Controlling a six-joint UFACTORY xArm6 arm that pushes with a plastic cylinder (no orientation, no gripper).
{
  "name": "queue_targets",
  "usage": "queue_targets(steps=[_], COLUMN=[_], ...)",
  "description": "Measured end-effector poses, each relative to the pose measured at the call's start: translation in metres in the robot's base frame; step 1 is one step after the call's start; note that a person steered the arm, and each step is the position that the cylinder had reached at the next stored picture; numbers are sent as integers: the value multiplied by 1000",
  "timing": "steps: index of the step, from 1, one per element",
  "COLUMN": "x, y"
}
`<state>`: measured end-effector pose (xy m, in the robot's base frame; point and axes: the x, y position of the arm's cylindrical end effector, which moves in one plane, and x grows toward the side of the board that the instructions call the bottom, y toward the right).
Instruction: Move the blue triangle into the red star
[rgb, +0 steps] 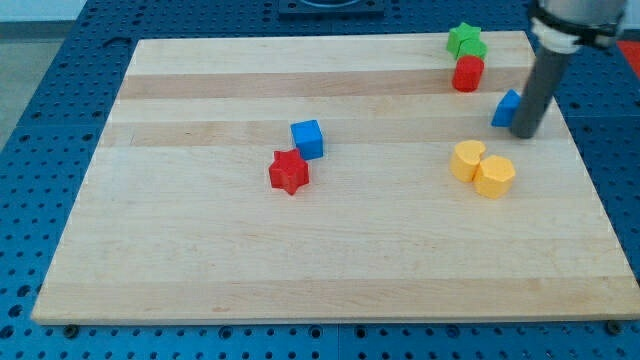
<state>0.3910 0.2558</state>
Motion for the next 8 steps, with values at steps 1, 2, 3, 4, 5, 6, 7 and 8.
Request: queue_targets(steps=[1,2,3,4,5,6,7,8], x=[-21,-38,-16,-5,-7,-23,-26,5], y=[25,17,-41,-102,-95,-88,-104,-126])
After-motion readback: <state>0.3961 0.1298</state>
